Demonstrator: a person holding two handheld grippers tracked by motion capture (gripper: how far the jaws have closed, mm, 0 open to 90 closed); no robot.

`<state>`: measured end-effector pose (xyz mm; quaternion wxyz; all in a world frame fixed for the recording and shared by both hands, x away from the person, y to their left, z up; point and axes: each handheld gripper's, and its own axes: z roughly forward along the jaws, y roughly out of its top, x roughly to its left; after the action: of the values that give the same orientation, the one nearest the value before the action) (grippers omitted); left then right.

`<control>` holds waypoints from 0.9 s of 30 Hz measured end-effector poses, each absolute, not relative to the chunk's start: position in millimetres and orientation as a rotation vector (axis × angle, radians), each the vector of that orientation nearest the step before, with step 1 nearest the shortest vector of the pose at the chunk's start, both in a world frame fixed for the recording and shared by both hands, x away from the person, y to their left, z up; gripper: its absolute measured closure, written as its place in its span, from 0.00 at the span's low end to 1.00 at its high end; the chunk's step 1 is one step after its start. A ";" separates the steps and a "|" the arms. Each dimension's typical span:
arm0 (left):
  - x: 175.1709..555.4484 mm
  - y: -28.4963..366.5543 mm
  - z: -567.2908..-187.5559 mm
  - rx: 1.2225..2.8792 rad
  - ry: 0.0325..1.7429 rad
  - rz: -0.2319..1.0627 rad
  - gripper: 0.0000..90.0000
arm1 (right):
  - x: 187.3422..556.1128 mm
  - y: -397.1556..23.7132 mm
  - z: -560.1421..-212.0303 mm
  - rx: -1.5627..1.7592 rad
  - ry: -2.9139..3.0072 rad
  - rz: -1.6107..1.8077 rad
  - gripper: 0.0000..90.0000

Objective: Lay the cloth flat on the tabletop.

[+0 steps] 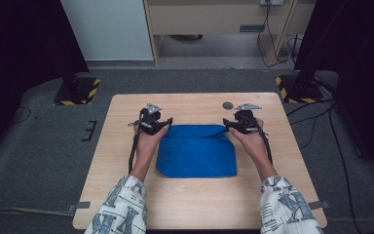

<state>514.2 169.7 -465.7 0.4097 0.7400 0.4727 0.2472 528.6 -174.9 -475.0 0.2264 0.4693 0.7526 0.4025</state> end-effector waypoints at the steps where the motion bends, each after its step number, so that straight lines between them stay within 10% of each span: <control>1: 513.2 169.4 -464.4 1.862 1.187 0.625 0.46 | 527.7 -173.7 -473.8 1.279 2.077 1.112 0.38; 27: 450.6 184.6 -479.9 1.927 1.102 0.565 0.27 | 467.0 -184.4 -481.7 1.178 2.166 1.147 0.43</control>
<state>450.6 184.6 -479.9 0.4126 0.7663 0.4384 0.2245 467.0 -184.4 -481.7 0.2097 0.4235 0.7787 0.4126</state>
